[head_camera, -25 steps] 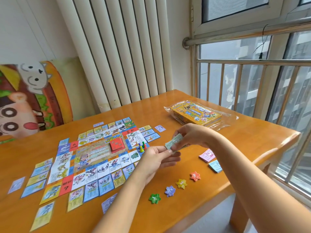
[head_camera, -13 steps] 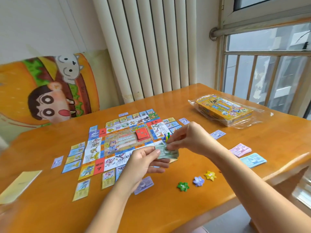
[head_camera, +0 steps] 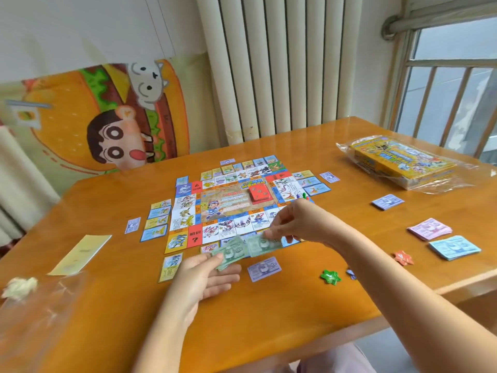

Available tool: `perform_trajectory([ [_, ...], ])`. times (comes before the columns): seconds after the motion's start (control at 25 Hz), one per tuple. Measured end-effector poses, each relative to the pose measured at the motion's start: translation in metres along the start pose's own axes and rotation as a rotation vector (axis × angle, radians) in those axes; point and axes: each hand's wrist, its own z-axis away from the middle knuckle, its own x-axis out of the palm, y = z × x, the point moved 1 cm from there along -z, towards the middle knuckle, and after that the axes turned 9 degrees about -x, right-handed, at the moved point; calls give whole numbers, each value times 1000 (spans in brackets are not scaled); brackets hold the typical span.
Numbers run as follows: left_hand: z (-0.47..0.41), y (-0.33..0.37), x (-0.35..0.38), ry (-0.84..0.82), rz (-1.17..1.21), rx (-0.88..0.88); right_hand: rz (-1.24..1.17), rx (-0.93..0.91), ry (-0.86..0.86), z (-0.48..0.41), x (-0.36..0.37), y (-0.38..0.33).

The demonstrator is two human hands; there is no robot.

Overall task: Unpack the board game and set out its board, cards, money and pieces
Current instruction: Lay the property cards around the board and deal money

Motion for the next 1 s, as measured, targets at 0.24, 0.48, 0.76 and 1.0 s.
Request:
perform_trajectory([
  [0.24, -3, -5, 1, -25, 64, -135, 292, 78, -129, -4, 30, 13],
  [0.48, -5, -3, 8, -39, 41, -158, 497, -54, -289, 0, 26, 1],
  [0.76, -5, -9, 8, -24, 108, -158, 501, -118, -357, 4, 43, 4],
  [1.0, -2, -9, 8, 0, 97, -104, 454, -184, -295, 6, 43, 5],
])
